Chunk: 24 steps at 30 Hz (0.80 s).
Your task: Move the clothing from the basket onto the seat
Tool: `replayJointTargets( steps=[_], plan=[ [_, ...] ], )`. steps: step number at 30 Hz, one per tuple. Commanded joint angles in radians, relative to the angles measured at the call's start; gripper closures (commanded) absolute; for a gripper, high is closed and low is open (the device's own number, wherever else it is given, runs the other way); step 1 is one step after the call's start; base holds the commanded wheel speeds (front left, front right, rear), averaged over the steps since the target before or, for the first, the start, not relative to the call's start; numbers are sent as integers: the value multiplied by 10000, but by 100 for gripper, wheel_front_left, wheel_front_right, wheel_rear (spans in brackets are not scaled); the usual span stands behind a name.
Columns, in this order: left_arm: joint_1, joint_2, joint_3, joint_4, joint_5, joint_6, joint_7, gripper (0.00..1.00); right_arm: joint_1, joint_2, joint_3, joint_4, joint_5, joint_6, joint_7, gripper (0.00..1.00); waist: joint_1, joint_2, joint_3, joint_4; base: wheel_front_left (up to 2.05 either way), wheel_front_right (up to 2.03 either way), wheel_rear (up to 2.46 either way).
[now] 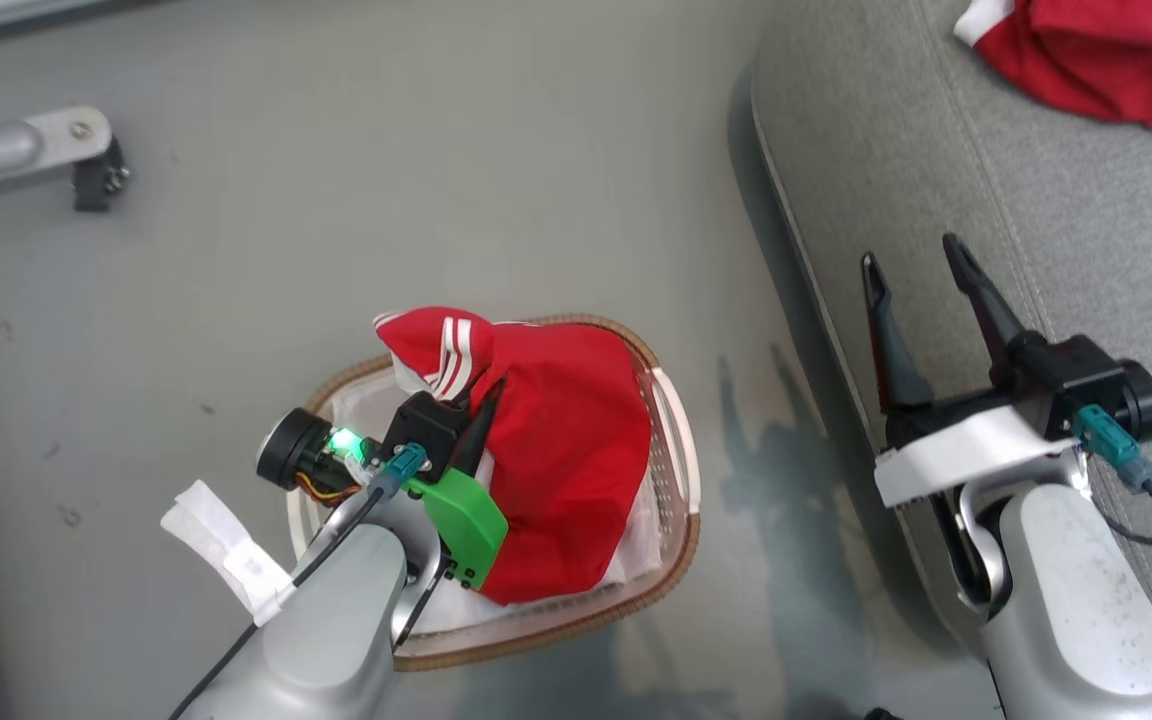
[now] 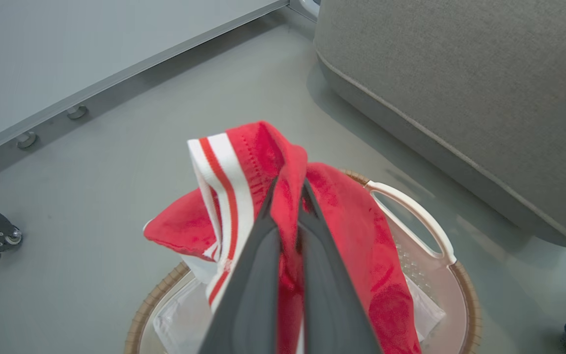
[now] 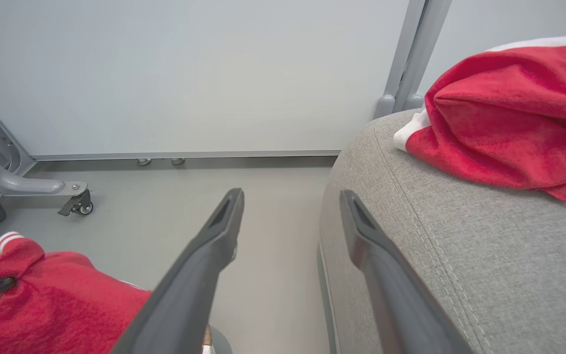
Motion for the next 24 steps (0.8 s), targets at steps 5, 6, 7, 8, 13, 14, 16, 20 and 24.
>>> replayJointTargets(
  steps=[5,6,7,8,13,14,16,20,24],
  plan=[
    [-143,453,-338,-985,175,-20,-3,100,727,-37,-154,172,-154,-14,-24,0,0,0,-2080,937,0,0,0],
    [-278,553,-417,-1176,218,-20,-3,100,841,-38,-183,200,-172,-14,-24,0,0,0,-2281,976,0,0,0],
    [-364,609,-474,-1299,220,-19,-3,100,939,-37,-206,216,-182,-14,-24,0,0,0,-2435,1005,0,0,0],
    [-482,689,-552,-1468,212,-19,-3,100,1034,-38,-237,242,-205,-14,-24,0,0,0,-2609,1034,0,0,0],
    [-1218,959,-977,-2056,116,-8,-3,100,1515,-37,-428,317,-284,-14,-24,0,0,0,-3444,1189,0,0,0],
    [-1365,1021,-1073,-2113,91,-8,-3,100,1588,-35,-441,327,-291,-14,-24,0,0,0,-3549,1212,0,0,0],
    [-1731,1155,-1327,-2187,16,-7,-3,100,1733,-34,-432,330,-330,-14,-24,0,0,0,-3790,1247,0,0,0],
    [-2519,1308,-1869,-2257,-186,-7,-3,100,1896,-35,-324,359,-357,-14,-24,0,0,0,-4154,1267,0,0,0],
    [-3301,1469,-2348,-2188,-382,-3,-3,100,1890,-35,-118,370,-387,-14,-24,0,0,0,-4411,1247,0,0,0]
  ],
)
